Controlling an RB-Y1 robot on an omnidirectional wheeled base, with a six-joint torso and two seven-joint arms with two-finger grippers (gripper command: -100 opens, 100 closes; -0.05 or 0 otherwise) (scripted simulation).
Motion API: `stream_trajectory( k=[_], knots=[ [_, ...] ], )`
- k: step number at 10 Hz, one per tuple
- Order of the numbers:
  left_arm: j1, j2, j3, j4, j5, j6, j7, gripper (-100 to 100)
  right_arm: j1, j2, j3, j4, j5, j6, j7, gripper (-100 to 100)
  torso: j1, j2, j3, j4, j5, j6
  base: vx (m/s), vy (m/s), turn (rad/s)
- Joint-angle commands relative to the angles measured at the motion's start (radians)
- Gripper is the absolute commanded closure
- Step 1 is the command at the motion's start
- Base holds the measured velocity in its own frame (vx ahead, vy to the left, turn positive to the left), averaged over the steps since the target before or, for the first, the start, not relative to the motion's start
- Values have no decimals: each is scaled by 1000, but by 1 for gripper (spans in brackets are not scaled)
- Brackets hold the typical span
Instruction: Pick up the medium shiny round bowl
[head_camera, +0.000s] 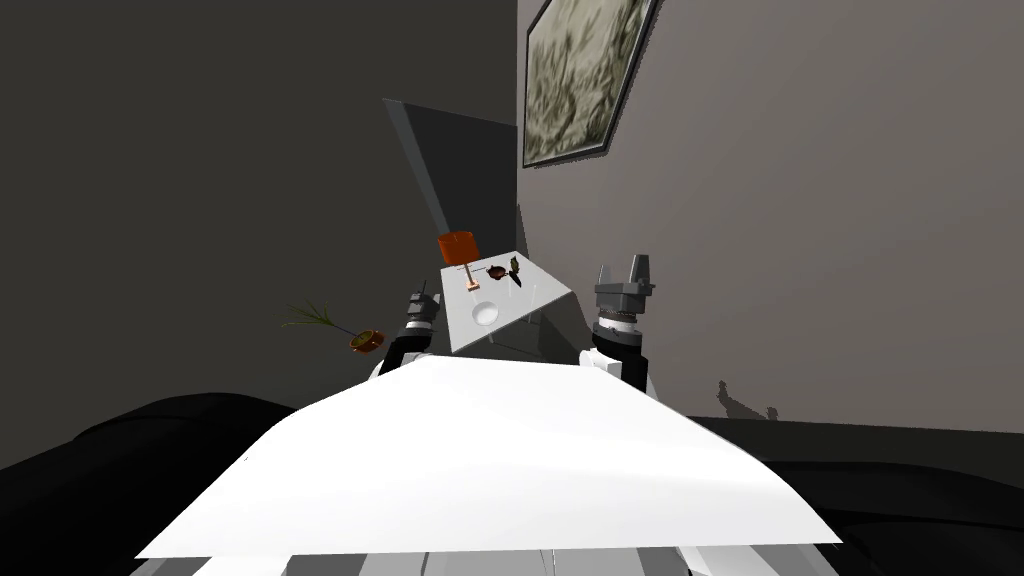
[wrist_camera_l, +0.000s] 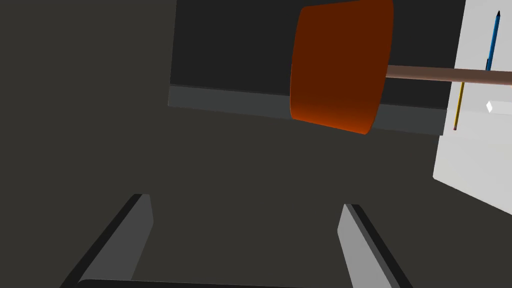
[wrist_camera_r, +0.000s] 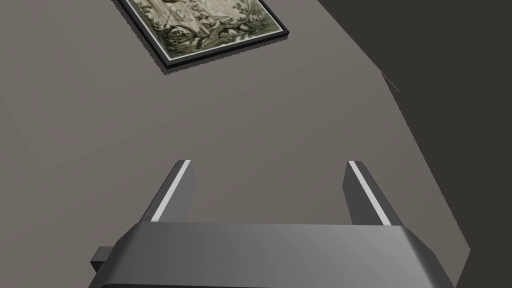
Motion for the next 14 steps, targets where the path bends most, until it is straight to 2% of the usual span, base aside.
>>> stream_trajectory(
  k=[1,2,3,4,5,6,7,8,9,10,11,12,13,14],
  knots=[
    [19,3,6,-3,2,28,5,-100,0,0,0,0,0,0,0,0,0,0,0,0,0,0,-3,-6,-31],
    [29,11,26,3,9,69,14,-100,0,0,0,0,0,0,0,0,0,0,0,0,0,0,-3,-10,-47],
    [29,11,26,3,9,79,14,-100,0,0,0,0,0,0,0,0,0,0,0,0,0,0,-2,-7,-29],
    [39,19,46,9,16,113,23,-100,0,0,0,0,0,0,0,0,0,0,0,0,0,0,-2,-10,-67],
    [39,19,46,9,16,133,23,-100,0,0,0,0,0,0,0,0,0,0,0,0,0,0,-1,-7,-26],
    [50,26,67,15,24,168,32,-100,0,0,0,0,0,0,0,0,0,0,0,0,0,0,-1,-10,-57],
    [50,26,67,15,24,188,32,-100,0,0,0,0,0,0,0,0,0,0,0,0,0,0,-1,-8,-29],
    [60,33,88,22,33,219,41,-100,0,0,0,0,0,0,0,0,0,0,0,0,0,0,3,-13,-78],
    [60,33,88,22,33,246,41,-100,0,0,0,0,0,0,0,0,-1,0,0,0,0,0,4,-11,-33],
    [70,39,108,29,43,277,50,-100,0,0,0,0,0,0,0,0,0,0,0,0,0,0,2,-15,-64],
    [70,39,108,29,43,305,50,-100,0,0,0,0,0,0,0,0,-1,0,0,0,0,0,3,-12,-49],
    [80,45,129,37,54,336,59,-100,0,0,0,0,0,0,0,0,-1,0,0,0,0,0,6,-20,-93],
    [80,45,129,37,54,365,59,-100,0,0,0,0,0,0,0,0,-1,0,0,0,0,0,6,-14,-43],
    [89,51,148,45,65,395,68,-100,0,0,0,0,0,0,0,0,-1,0,0,0,0,0,8,-14,-79]
  ],
)
